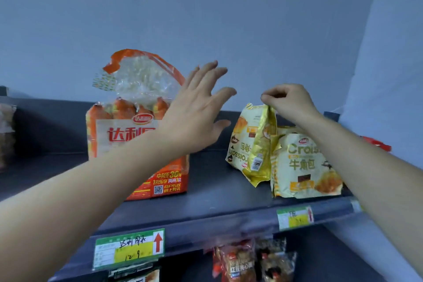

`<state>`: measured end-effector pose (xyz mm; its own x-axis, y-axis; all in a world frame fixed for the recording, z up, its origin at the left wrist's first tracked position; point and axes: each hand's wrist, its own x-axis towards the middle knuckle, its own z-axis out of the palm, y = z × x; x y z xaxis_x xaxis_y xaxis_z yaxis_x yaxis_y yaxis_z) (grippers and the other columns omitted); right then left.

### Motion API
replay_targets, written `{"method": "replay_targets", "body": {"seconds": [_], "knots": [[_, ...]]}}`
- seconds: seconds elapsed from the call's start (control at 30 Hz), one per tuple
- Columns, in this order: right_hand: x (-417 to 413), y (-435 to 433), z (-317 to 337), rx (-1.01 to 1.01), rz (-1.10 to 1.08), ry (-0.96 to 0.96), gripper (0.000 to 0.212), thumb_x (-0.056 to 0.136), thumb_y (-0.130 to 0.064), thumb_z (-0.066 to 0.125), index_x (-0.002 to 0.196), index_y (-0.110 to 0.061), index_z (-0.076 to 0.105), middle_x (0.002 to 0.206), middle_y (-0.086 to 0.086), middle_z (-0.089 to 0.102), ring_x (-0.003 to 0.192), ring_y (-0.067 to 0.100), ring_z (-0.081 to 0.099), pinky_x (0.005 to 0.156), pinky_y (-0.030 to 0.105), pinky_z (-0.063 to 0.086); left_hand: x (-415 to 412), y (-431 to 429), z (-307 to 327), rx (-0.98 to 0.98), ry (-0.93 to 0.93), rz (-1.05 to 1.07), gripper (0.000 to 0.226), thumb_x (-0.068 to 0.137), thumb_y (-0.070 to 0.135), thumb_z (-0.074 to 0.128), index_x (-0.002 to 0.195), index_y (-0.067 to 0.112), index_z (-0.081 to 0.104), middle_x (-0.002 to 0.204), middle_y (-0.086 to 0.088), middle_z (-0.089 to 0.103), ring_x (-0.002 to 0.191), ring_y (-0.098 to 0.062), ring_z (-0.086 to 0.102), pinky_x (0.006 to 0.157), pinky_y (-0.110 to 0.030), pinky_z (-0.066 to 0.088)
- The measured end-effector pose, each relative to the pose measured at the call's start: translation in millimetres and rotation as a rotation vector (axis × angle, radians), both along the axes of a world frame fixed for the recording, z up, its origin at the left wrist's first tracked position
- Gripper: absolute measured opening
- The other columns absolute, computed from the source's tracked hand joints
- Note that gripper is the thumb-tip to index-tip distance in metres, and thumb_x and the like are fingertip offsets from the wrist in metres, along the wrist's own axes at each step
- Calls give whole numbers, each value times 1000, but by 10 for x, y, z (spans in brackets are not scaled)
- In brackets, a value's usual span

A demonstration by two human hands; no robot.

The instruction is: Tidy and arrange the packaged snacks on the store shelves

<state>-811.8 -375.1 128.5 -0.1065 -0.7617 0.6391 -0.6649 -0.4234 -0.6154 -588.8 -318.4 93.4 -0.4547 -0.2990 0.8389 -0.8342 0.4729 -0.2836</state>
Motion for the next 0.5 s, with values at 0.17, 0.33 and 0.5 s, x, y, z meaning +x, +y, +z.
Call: {"method": "replay_targets", "body": {"seconds": [0.17, 0.33, 0.5], "knots": [[-697, 40, -211, 187, -45, 124, 29, 84, -36, 69, 109, -22, 68, 110, -6, 65, 101, 11, 58, 79, 24, 42, -613, -251, -264, 471, -26, 33, 61, 91, 41, 57, 144, 20, 37, 149, -3, 31, 140, -20, 24, 112, -35, 25], [-1222, 22, -285, 440, 196, 204, 53, 63, -68, 67, 104, -36, 68, 111, -14, 65, 108, 9, 58, 98, 35, 45, -1101, -615, -397, 844, 296, -129, 71, 96, 31, 52, 153, 20, 11, 158, -2, 16, 144, -21, 20, 114, -32, 22], [-1558, -100, -316, 521, 427, 508, 69, 55, -48, 86, 118, -41, 59, 132, -26, 43, 117, 0, 49, 93, 18, 44, -1413, -886, -296, 954, 622, -145, 89, 82, 70, 50, 153, 35, 10, 157, -3, 23, 140, -26, 32, 113, -43, 31]]}}
